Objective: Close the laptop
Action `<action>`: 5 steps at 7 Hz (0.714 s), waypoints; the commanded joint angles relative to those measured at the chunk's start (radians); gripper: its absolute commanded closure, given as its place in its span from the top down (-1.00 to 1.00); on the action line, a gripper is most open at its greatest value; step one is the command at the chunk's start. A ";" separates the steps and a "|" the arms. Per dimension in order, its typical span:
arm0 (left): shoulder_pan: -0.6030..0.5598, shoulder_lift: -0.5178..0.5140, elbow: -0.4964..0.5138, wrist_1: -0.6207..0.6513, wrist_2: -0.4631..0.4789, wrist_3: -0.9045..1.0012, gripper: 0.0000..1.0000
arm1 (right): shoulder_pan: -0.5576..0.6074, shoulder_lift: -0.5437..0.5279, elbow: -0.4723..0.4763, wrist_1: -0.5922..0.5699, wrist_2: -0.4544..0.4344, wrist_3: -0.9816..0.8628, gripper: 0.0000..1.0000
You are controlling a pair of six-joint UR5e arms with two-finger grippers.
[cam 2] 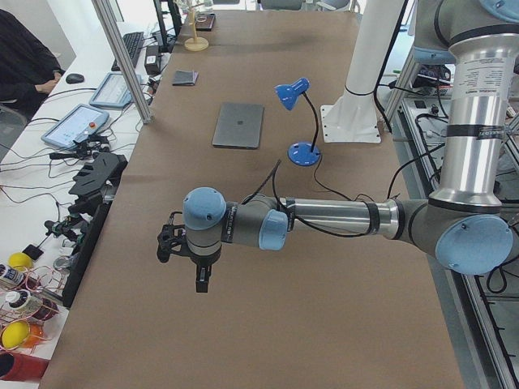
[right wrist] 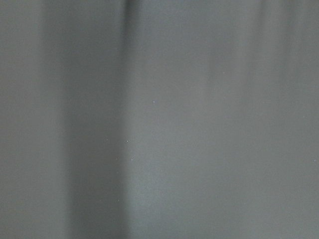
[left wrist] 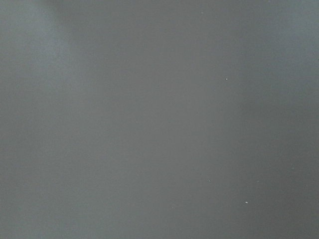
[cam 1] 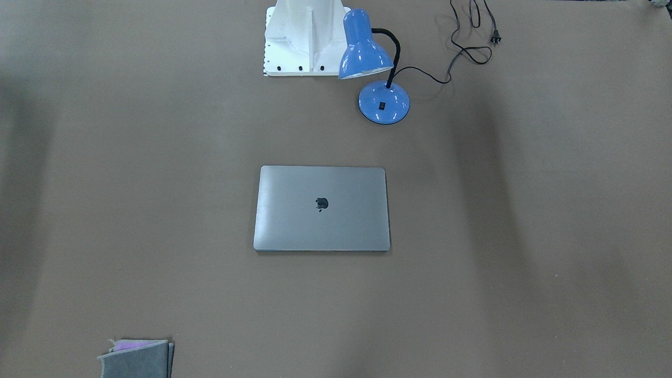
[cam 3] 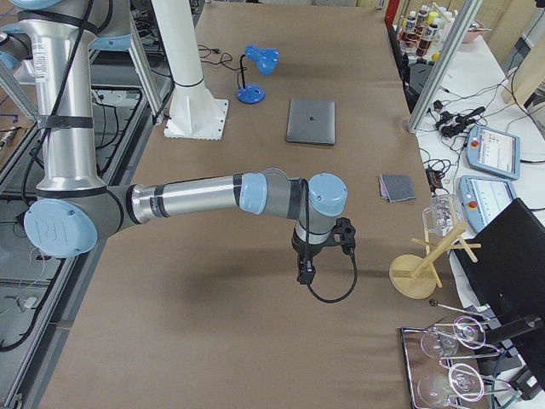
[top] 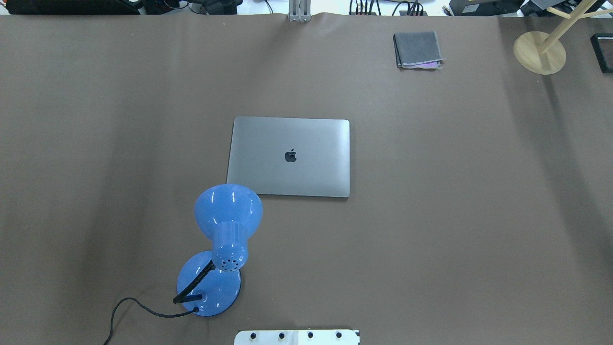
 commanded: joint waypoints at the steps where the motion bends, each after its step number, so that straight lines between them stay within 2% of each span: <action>1: 0.000 0.013 -0.002 0.000 -0.002 0.000 0.97 | -0.001 0.003 -0.001 0.001 -0.001 0.001 1.00; 5: 0.000 0.013 0.003 0.000 -0.002 0.000 0.97 | 0.002 0.001 0.002 0.002 0.016 -0.001 1.00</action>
